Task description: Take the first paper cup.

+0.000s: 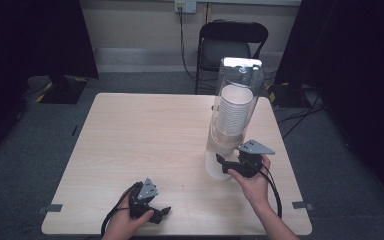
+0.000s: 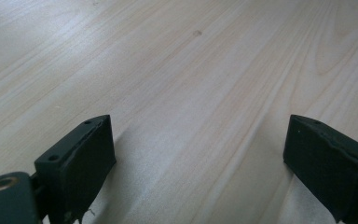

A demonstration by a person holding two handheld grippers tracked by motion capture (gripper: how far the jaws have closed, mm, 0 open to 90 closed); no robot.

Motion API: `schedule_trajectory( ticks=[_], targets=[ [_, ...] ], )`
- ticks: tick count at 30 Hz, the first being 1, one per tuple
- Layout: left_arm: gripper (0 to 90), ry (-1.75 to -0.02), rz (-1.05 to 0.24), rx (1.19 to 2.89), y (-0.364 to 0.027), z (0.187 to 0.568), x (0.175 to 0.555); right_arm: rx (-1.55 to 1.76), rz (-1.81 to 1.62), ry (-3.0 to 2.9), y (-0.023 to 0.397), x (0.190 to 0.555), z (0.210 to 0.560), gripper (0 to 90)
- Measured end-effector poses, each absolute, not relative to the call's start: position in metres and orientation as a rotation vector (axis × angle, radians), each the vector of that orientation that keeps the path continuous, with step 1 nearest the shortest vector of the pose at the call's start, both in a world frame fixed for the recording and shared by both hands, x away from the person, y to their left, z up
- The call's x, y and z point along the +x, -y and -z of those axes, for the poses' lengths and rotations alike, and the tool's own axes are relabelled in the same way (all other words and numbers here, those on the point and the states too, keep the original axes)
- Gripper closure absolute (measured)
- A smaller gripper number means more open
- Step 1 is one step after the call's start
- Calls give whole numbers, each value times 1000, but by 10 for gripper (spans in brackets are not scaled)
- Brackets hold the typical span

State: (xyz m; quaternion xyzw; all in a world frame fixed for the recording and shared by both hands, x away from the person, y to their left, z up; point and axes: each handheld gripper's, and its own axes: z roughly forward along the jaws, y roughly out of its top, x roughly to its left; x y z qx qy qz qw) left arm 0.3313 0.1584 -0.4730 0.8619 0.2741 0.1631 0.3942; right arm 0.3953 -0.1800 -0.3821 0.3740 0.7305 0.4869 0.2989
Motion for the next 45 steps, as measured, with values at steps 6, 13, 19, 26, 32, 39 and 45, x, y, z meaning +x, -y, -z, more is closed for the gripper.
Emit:
schedule_trajectory(
  ticks=[6,13,19,26,32,39,45],
  targets=[
    [75,-696,-408,2196,-158,473,332,986,-1337,-1901,179,401,373,220],
    [73,-693,-408,2191,-158,473,332,970,-1350,-1876,177,404,366,283],
    [72,-693,-409,2191,-158,473,332,952,-1363,-1859,179,404,370,327],
    [71,-693,-410,2191,-158,473,332,916,-1382,-1838,180,403,375,333],
    [71,-693,-412,2192,-158,473,332,898,-1378,-1832,181,402,377,336],
    [71,-693,-412,2188,-157,474,332,890,-1384,-1827,181,402,379,338],
    [71,-694,-414,2192,-158,473,332,881,-1396,-1805,181,400,383,339]
  ],
)
